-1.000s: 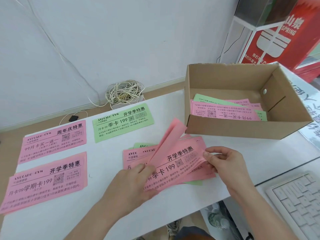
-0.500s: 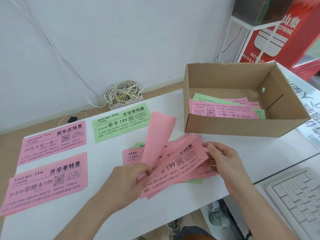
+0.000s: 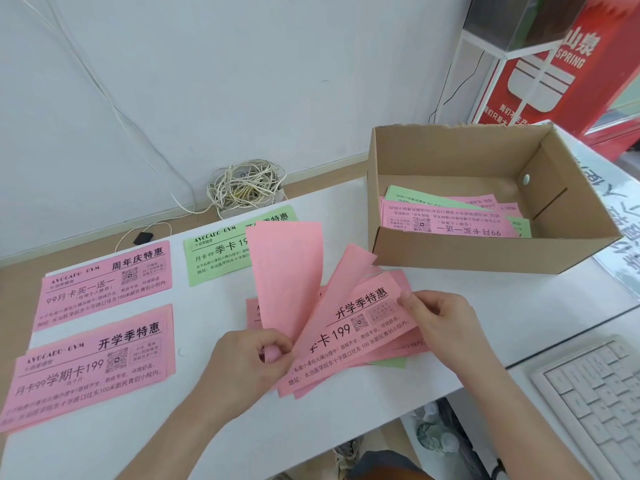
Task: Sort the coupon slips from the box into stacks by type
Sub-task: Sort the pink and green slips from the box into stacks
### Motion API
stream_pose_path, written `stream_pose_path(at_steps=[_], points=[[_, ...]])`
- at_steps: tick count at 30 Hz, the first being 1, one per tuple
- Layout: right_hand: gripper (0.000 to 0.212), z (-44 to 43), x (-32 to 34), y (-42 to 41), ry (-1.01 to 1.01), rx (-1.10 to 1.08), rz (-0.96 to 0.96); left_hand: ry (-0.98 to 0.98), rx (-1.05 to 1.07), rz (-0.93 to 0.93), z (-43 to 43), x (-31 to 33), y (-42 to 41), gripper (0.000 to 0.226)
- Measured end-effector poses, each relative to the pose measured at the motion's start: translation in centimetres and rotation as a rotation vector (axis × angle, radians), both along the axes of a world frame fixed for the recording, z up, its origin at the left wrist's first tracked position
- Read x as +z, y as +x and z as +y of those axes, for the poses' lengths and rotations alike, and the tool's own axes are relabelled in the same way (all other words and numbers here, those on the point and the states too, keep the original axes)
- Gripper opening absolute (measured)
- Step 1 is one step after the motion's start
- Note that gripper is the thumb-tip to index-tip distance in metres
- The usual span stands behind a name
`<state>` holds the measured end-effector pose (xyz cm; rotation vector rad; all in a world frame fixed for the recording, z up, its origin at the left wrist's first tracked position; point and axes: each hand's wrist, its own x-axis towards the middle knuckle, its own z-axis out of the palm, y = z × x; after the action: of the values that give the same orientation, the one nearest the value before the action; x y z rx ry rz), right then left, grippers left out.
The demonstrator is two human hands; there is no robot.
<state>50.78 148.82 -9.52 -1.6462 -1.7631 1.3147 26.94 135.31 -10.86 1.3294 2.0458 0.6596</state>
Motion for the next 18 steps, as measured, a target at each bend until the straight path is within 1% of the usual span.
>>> stream_pose_path(at_steps=[3, 6, 8, 9, 10, 11, 13, 14, 16, 18], points=[[0.047, 0.1, 0.8, -0.4, -0.036, -0.002, 0.017, -0.012, -0.027, 0.02, 0.1, 0.3, 0.2, 0.019], [0.055, 0.3, 1.3, -0.5, -0.147, -0.051, 0.12, -0.021, -0.056, 0.011, 0.3, 0.6, 0.4, 0.02], [0.064, 0.4, 1.6, -0.5, -0.174, -0.04, 0.157, -0.05, -0.078, 0.027, 0.4, 0.8, 0.4, 0.016], [0.065, 0.4, 1.6, -0.5, -0.186, -0.041, 0.182, -0.066, -0.096, 0.051, 0.4, 0.9, 0.4, 0.017], [0.06, 0.4, 1.7, -0.4, -0.206, -0.055, 0.218, -0.078, -0.116, 0.082, 0.3, 1.1, 0.5, 0.021], [0.051, 0.4, 1.9, -0.3, -0.234, -0.071, 0.263, -0.084, -0.145, 0.119, 0.3, 1.2, 0.6, 0.026], [0.035, 0.5, 2.2, -0.2, -0.28, -0.085, 0.335, -0.066, -0.217, 0.207, 0.3, 1.5, 0.8, 0.049], [0.031, 0.6, 2.3, -0.1, -0.293, -0.091, 0.355, -0.037, -0.265, 0.278, 0.3, 1.5, 0.9, 0.062], [0.03, 0.8, 2.5, -0.1, -0.327, -0.121, 0.404, 0.129, -0.366, 0.471, 0.3, 1.2, 1.2, 0.082], [0.031, 1.0, 2.7, 0.0, -0.36, -0.131, 0.433, 0.256, -0.41, 0.601, 0.4, 1.0, 1.3, 0.086]])
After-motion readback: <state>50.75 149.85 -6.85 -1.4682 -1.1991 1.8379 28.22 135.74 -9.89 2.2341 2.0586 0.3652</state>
